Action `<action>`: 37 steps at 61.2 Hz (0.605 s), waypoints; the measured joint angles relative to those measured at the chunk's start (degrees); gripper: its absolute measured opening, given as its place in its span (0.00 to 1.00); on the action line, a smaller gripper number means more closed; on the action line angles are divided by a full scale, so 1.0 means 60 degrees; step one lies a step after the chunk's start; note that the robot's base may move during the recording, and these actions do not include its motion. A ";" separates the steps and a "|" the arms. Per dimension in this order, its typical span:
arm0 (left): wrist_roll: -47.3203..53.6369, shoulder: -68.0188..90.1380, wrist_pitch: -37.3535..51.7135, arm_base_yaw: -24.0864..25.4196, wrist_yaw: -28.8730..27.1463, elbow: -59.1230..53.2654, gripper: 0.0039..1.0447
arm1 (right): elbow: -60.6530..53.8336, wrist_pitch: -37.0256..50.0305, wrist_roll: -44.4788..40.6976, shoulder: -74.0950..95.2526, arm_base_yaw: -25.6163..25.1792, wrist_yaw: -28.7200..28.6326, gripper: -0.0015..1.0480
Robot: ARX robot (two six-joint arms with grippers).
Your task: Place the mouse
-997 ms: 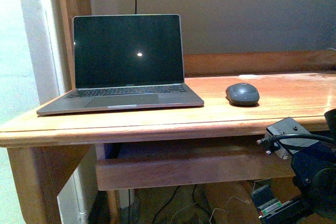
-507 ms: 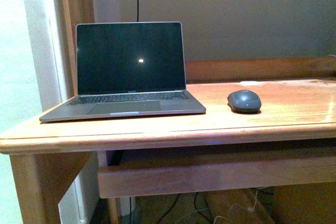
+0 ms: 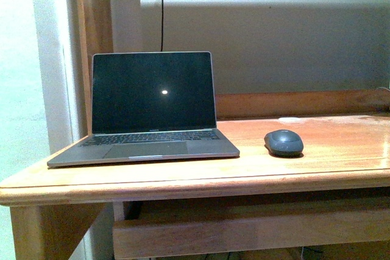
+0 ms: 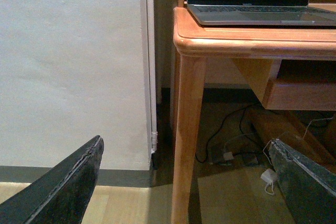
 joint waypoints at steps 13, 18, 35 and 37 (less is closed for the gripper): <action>0.0000 0.0000 0.0000 0.0000 0.0000 0.0000 0.93 | 0.0000 0.0000 -0.0168 0.0000 0.0000 0.0004 0.03; 0.0000 0.0000 0.0000 0.0000 0.0000 0.0000 0.93 | 0.0000 0.0000 -0.0168 0.0000 0.0000 0.0000 0.16; 0.0000 0.0000 0.0000 0.0000 0.0000 0.0000 0.93 | 0.0000 0.0000 -0.0168 0.0000 0.0000 0.0000 0.67; 0.0000 0.0000 0.0000 0.0000 0.0000 0.0000 0.93 | 0.0000 0.0000 -0.0168 0.0000 0.0000 0.0000 0.74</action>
